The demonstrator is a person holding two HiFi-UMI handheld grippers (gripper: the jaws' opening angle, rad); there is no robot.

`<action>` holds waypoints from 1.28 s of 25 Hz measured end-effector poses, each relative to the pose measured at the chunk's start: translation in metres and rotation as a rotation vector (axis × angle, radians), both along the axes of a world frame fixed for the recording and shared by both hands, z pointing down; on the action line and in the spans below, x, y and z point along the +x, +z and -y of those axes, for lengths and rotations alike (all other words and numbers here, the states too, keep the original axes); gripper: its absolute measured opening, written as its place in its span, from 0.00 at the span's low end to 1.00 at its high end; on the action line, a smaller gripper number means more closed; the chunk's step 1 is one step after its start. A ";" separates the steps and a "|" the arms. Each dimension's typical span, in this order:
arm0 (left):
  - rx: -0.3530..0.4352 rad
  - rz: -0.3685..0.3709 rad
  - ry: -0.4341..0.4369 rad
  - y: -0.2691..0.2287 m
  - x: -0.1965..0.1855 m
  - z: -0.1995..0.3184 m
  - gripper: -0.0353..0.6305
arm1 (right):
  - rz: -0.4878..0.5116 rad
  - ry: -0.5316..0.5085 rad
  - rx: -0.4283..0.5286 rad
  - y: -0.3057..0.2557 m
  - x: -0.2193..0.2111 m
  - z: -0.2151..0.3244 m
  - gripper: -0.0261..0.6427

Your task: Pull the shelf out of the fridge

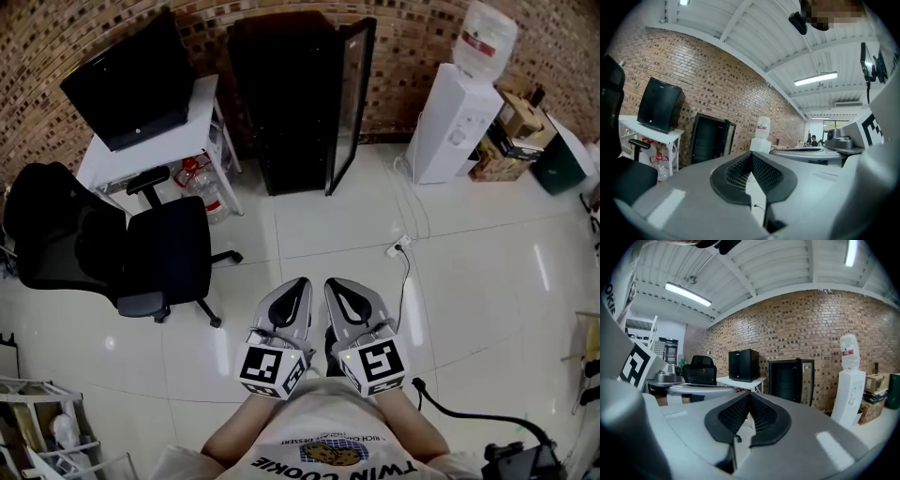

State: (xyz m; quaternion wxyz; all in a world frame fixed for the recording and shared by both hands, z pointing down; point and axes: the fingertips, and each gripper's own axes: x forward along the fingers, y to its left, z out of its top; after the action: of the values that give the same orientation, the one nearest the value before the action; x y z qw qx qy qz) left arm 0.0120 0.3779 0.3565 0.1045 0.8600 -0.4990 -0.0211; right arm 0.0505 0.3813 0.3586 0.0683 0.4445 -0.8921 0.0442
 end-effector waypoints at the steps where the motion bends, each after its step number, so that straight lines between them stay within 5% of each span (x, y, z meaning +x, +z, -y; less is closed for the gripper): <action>1: -0.001 0.006 -0.005 0.001 -0.001 0.008 0.05 | 0.008 0.001 -0.002 0.001 0.001 0.009 0.05; 20: -0.021 0.076 -0.030 -0.006 0.042 0.215 0.05 | 0.046 -0.058 0.006 -0.013 0.036 0.218 0.05; 32: -0.005 0.087 -0.051 -0.009 0.060 0.287 0.05 | 0.051 -0.100 0.015 -0.014 0.051 0.285 0.05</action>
State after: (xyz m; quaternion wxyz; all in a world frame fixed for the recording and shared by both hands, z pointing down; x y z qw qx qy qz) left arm 0.0721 0.0908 0.3477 0.0844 0.8469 -0.5248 0.0147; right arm 0.1013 0.0963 0.3442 0.0444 0.3988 -0.9148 0.0453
